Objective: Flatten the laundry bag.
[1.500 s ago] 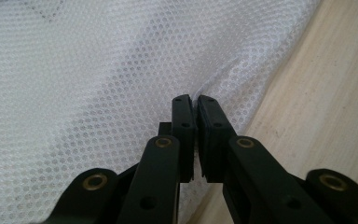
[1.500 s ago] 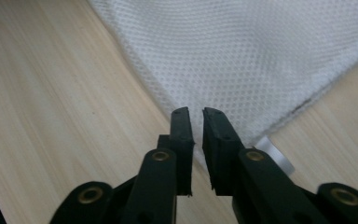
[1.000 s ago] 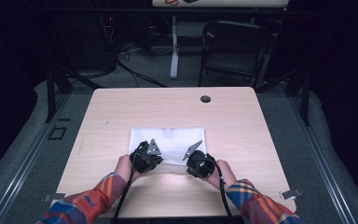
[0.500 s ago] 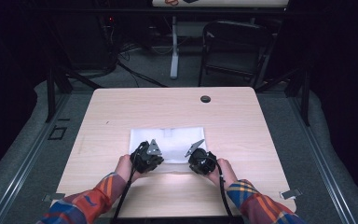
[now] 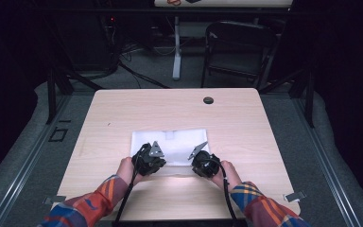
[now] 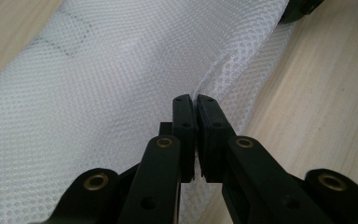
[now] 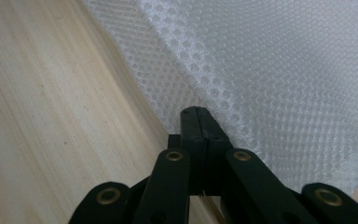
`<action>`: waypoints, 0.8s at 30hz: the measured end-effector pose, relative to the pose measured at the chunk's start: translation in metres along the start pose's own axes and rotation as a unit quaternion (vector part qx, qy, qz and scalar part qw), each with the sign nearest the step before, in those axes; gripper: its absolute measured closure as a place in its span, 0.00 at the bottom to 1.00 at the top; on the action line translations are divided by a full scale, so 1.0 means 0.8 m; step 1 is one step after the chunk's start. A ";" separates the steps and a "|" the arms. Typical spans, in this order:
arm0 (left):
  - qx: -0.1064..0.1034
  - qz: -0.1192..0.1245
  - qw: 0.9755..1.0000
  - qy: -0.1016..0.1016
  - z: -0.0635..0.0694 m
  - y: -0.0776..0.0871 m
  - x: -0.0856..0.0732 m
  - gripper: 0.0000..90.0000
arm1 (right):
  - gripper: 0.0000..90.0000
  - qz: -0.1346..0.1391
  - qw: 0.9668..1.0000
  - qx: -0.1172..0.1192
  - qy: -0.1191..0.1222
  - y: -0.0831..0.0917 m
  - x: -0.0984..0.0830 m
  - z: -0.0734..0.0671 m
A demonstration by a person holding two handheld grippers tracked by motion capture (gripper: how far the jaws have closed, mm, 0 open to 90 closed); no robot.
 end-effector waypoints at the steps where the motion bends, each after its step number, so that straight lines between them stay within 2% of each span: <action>1: 0.000 -0.004 1.000 0.000 -0.001 0.000 0.000 0.97 | 1.00 0.004 1.000 0.002 -0.003 -0.001 0.000 -0.001; 8: -0.001 0.009 1.000 0.014 0.000 0.006 0.003 0.97 | 1.00 -0.004 1.000 0.006 0.002 0.001 -0.001 -0.001; 12: -0.002 0.006 1.000 0.010 -0.001 0.010 0.005 0.97 | 1.00 -0.005 1.000 0.007 0.003 0.001 -0.002 -0.002; 17: 0.002 -0.002 1.000 0.020 -0.003 0.013 0.005 0.98 | 1.00 -0.008 1.000 0.008 0.006 0.002 -0.002 -0.003; 24: 0.003 0.006 1.000 0.030 -0.006 0.019 0.012 0.98 | 1.00 -0.009 1.000 0.013 0.001 0.003 -0.004 -0.004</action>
Point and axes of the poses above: each handheld gripper's, and its own axes: y roughly backward along the jaws, x roughly out of its top, z roughly to its right, the point moved 6 cm from there along -y, roughly forward along the jaws, and after that the axes turned 2 degrees about -y, right-handed, at the moved point
